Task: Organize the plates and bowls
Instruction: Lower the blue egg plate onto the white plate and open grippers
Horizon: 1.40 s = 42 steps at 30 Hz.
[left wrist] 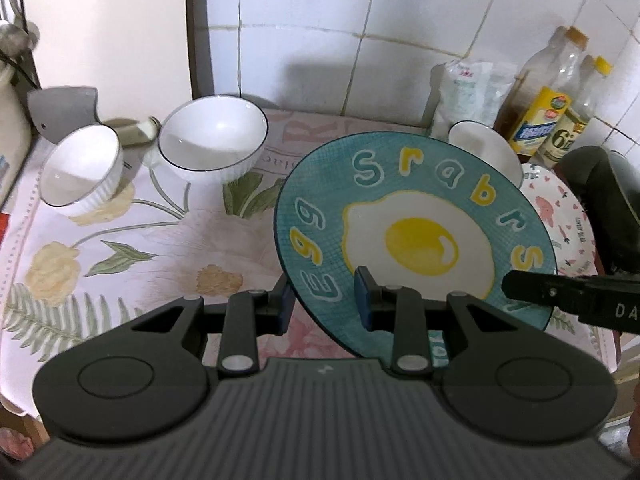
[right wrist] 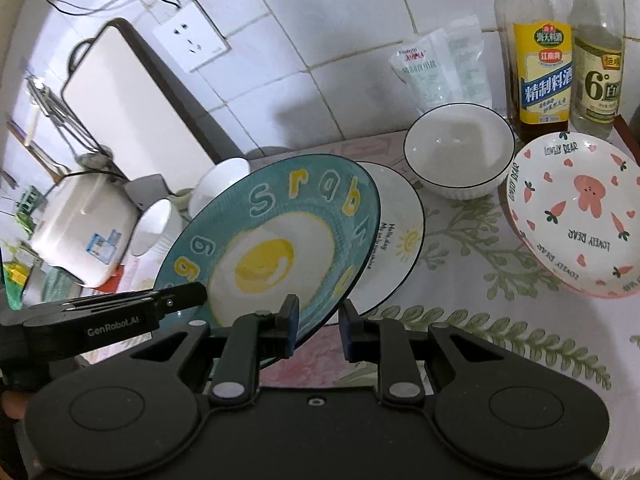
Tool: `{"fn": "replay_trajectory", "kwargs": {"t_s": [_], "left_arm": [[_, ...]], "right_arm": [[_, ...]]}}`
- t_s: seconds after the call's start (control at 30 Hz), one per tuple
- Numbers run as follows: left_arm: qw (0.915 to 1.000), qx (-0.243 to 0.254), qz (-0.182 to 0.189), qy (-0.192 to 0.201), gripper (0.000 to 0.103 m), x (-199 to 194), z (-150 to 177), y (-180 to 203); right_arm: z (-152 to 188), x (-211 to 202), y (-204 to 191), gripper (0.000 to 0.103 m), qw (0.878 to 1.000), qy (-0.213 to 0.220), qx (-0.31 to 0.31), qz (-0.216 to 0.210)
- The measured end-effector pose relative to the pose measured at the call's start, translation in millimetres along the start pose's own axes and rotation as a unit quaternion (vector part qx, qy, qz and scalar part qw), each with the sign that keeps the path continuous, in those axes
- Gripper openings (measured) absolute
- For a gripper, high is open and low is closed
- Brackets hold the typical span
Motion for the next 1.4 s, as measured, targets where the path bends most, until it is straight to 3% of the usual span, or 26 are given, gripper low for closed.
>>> {"fn": "replay_trajectory", "kwargs": {"t_s": [0.37,0.7,1.0,1.4], "left_arm": [[0.9995,0.001,-0.009,-0.031,0.029,55.0,-12.3,-1.5],[0.9989,0.000,-0.007,-0.046,0.029,70.1,-10.2,0.2],[0.9966,-0.031,0.009,-0.076,0.029,78.4,-9.1,-7.1],[0.9913,-0.053,0.008,-0.121,0.030,87.1,-15.7,-7.6]], "right_arm": [[-16.1,50.8,15.6,0.026,0.999,-0.016,0.028,0.040],[-15.0,65.2,16.1,0.027,0.998,-0.024,0.015,0.064],[-11.3,66.4,12.3,0.027,0.996,-0.010,-0.020,0.082],[-5.8,79.5,-0.5,0.036,0.984,-0.014,-0.078,0.160]]}}
Point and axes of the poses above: each gripper's, at about its wrist camera, not at the fingertips, and x roughly the way its jaws point, y to its right, z to its underside, the point moved 2 cm from there along x, roughly the way its jaws point, and after that the axes turned 6 degrees about x, right-handed, at the moved point
